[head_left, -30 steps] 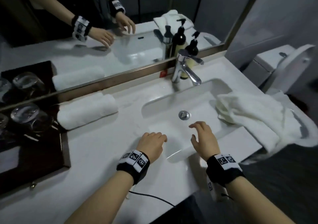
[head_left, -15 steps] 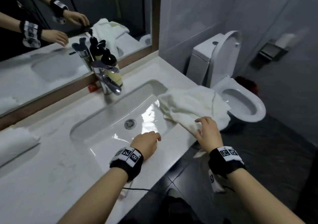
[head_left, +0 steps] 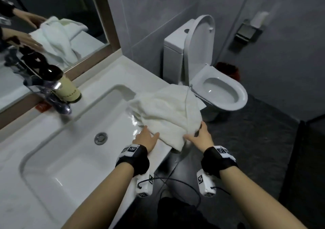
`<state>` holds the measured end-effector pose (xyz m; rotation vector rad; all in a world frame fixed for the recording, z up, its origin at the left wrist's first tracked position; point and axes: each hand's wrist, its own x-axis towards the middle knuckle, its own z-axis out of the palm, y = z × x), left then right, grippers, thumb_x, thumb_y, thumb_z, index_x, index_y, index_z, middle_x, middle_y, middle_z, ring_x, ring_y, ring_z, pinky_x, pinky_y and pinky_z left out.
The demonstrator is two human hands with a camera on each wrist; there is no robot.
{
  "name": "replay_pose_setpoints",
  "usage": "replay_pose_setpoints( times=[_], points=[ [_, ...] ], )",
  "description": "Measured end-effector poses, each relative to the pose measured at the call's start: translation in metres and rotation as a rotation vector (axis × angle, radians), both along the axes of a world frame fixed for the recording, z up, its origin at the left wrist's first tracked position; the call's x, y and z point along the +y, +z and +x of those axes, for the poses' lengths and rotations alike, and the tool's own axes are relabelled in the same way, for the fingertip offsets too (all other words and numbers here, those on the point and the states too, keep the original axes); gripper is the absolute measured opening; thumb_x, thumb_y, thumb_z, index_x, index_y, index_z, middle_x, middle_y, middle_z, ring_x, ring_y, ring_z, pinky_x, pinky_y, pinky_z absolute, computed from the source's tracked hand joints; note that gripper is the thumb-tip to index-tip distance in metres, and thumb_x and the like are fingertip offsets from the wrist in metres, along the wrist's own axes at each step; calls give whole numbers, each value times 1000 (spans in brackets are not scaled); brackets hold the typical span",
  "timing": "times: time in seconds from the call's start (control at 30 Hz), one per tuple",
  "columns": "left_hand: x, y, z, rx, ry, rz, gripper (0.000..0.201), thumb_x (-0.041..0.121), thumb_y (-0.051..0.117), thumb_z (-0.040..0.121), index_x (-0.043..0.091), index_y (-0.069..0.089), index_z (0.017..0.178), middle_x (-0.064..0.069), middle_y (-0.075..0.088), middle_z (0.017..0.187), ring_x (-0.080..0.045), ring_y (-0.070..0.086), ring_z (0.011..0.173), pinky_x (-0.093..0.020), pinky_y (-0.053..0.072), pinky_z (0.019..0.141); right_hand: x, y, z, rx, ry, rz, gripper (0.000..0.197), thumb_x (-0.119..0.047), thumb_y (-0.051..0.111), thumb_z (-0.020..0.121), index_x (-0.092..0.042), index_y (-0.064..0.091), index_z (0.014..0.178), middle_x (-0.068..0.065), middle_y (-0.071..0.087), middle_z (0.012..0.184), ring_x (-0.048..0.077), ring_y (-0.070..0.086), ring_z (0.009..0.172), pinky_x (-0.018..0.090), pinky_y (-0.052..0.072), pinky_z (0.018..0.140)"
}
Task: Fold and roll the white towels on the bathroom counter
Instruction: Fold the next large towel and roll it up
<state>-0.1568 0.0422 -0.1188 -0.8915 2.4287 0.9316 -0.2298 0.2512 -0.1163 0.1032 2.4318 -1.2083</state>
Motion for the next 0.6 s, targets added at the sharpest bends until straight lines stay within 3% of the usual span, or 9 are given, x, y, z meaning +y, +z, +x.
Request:
replay_pose_setpoints(
  times=[0.1,0.23,0.33,0.4,0.5,0.6],
  points=[
    [-1,-8,-15,-2,66,134,63,49,45,91,8,34,138,-15,47,139,-34,45,126,-43,35,105,-7,-5,-5,-65,-19,15,79,-27,82,69,-8,40,133,10,57,125,23,55,108,25,42,82],
    [-2,-9,-27,99,119,177,53,30,56,91,1,41,133,-17,49,137,-31,47,124,-34,36,103,-6,-5,-10,-109,45,126,50,-30,74,77,-6,54,115,8,61,113,27,56,107,27,41,79],
    [-5,1,-30,292,250,270,40,18,59,90,2,50,126,-15,55,128,-28,51,117,-30,38,97,-5,-2,-10,23,60,136,23,-21,64,82,-3,59,96,12,65,95,25,58,88,27,37,70],
    [-4,10,-32,378,334,371,38,17,58,91,3,49,126,-15,55,126,-29,52,115,-33,40,99,-9,0,-8,63,-6,29,9,-16,58,84,-7,55,86,5,60,80,21,53,78,26,35,67],
    [-1,27,-34,409,542,713,33,13,51,92,4,51,123,-15,58,122,-30,53,115,-42,42,102,-20,6,-11,23,-214,-198,7,-11,48,87,-13,49,93,-6,54,80,19,52,84,26,37,76],
    [-2,44,-28,481,688,1067,17,1,48,88,7,58,101,-13,63,94,-29,57,96,-39,46,84,-36,16,-17,-34,-354,-397,13,-11,43,85,-11,50,95,1,56,87,22,53,91,29,42,78]
  ],
)
